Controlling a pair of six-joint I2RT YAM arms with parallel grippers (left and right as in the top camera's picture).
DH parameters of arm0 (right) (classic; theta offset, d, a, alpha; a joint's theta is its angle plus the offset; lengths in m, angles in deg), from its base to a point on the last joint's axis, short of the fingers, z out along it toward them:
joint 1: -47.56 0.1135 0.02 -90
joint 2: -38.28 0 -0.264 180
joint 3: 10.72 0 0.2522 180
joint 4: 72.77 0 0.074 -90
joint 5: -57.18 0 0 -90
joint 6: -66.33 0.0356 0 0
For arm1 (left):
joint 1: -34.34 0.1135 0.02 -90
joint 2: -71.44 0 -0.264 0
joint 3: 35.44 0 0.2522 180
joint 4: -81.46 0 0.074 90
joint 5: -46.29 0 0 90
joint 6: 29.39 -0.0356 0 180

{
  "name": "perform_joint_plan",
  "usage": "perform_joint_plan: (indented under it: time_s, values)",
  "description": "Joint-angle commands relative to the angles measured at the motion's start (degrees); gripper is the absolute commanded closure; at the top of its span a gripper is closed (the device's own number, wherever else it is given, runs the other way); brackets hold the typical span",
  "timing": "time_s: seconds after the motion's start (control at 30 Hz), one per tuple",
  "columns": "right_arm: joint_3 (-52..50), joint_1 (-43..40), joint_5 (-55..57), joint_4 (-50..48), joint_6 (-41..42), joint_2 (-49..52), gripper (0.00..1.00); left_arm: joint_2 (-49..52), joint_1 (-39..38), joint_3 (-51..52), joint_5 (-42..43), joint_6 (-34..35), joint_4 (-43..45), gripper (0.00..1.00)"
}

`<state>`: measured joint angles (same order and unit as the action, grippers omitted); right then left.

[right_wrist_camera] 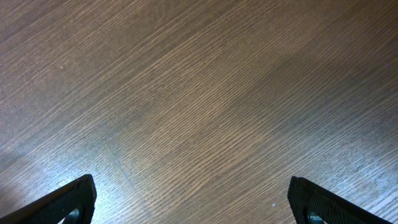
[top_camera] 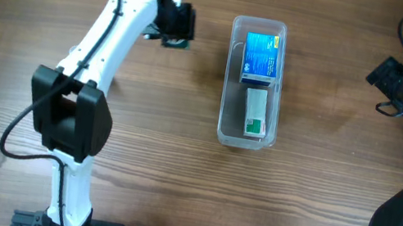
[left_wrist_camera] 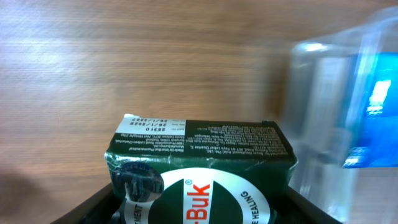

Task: Pack container
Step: 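Lift the tin and carry it right into the container's far end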

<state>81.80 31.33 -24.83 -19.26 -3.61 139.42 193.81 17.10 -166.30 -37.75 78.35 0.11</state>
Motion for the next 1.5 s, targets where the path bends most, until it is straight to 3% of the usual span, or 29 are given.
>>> perform_joint_plan:
  time_s: [0.0, 0.27, 0.5, 0.67, 1.47]
  values:
    - [-0.28, 0.02, 0.61, -0.13, -0.39, -0.04, 0.01, 0.22, -4.59, -1.51, 1.49, 4.63, 3.37, 0.36]
    - [-0.28, 0.02, 0.59, -0.13, -0.39, -0.04, 0.00, 0.22, -12.74, -1.53, 1.51, 9.79, 14.01, 0.37]
    - [-0.28, 0.02, 0.59, -0.13, -0.39, -0.04, 0.00, 0.22, -16.87, -1.53, 1.38, 9.88, 20.55, 0.37]
    - [-0.28, 0.02, 0.59, -0.13, -0.37, -0.04, 0.00, 0.46, -18.62, -1.42, -3.72, 10.21, 21.62, 0.38]
    - [-0.28, 0.02, 0.59, -0.13, -0.39, -0.04, 0.00, 6.95, -19.78, -1.40, -3.69, 13.22, 27.34, 0.37]
